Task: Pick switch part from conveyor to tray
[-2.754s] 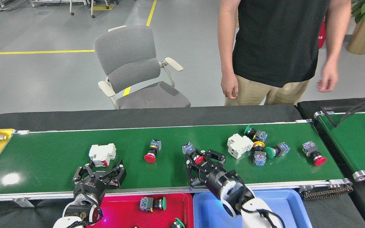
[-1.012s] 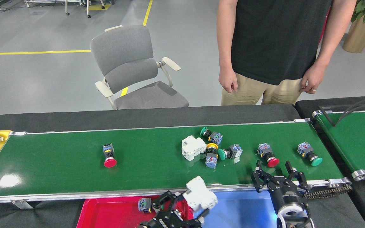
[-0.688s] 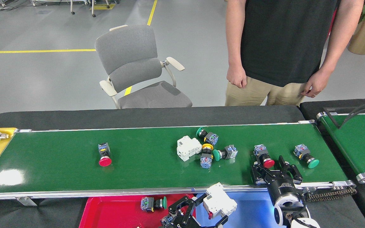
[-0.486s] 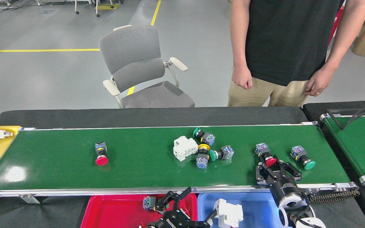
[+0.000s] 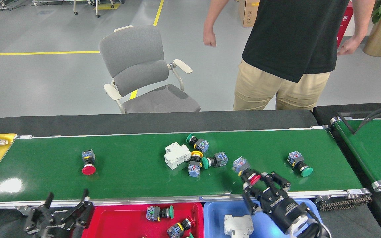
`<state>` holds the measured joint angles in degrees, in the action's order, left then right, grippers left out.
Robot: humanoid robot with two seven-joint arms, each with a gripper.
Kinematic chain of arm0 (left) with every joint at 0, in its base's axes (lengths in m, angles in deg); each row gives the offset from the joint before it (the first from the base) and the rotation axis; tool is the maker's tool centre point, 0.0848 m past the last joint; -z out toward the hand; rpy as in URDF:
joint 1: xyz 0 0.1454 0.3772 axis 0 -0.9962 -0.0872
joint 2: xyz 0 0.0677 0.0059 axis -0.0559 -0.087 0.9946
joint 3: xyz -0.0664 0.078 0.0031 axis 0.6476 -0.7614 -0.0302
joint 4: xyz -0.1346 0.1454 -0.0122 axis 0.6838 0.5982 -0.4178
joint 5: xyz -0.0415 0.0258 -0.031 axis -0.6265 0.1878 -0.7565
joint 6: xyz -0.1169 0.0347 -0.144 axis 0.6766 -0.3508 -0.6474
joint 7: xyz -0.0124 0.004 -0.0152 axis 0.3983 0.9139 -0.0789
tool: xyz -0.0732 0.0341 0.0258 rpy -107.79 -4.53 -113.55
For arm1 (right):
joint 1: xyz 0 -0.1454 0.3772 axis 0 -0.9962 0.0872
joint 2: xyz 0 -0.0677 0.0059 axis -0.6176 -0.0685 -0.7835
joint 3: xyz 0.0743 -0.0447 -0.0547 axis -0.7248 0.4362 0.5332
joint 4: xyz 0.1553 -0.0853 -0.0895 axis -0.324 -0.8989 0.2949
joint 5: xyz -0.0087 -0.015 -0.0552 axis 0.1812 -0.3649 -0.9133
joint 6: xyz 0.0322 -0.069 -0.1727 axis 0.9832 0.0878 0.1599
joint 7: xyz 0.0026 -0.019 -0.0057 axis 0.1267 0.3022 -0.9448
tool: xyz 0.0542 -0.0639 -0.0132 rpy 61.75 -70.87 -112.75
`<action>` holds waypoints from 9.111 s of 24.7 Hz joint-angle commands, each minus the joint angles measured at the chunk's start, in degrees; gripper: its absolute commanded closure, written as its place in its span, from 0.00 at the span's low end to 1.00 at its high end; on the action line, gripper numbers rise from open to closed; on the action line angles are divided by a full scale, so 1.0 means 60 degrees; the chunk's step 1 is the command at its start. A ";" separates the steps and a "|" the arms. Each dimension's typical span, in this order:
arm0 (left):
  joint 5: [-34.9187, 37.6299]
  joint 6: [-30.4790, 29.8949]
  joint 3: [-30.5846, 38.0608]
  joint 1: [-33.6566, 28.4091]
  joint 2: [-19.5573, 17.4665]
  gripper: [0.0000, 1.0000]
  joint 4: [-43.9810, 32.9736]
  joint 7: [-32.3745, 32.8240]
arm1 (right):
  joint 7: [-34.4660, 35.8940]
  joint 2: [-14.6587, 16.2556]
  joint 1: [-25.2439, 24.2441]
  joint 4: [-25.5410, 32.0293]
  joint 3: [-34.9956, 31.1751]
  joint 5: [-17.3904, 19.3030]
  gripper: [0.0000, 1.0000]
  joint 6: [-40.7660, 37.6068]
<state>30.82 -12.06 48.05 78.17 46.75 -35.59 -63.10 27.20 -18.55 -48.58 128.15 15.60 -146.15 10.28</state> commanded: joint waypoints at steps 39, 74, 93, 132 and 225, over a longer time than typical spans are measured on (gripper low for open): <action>-0.0991 0.1954 -0.0644 0.4383 -0.1743 0.83 0.6254 -0.0699 | -0.0385 -0.1373 0.2164 -0.3041 0.0153 -0.0949 0.06 0.7186; -0.0874 -0.1708 0.0411 -0.0613 -0.0161 0.00 -0.0323 -0.0685 | 0.0201 -0.0875 0.0743 -0.0171 -0.0401 0.0047 0.00 0.0110; -0.0888 -0.1268 0.0762 0.1394 -0.1758 0.00 0.3163 -0.0655 | 0.1124 -0.0611 -0.1396 0.0503 -0.3845 0.0106 0.00 0.4711; -0.1108 -0.5663 0.1304 -0.2444 0.0513 0.00 -0.1055 -0.1036 | 0.1065 0.0063 -0.0663 -0.0420 -0.2659 0.0091 0.00 0.3744; -0.0903 -0.1898 0.3252 -0.2956 0.0982 0.00 -0.1231 -0.2194 | 0.1109 -0.0274 -0.0444 -0.0200 -0.2600 0.0121 0.00 0.3803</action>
<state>25.43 -23.74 67.31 60.56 53.09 -42.61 -75.46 33.36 -20.43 -51.54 126.24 0.12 -145.62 33.57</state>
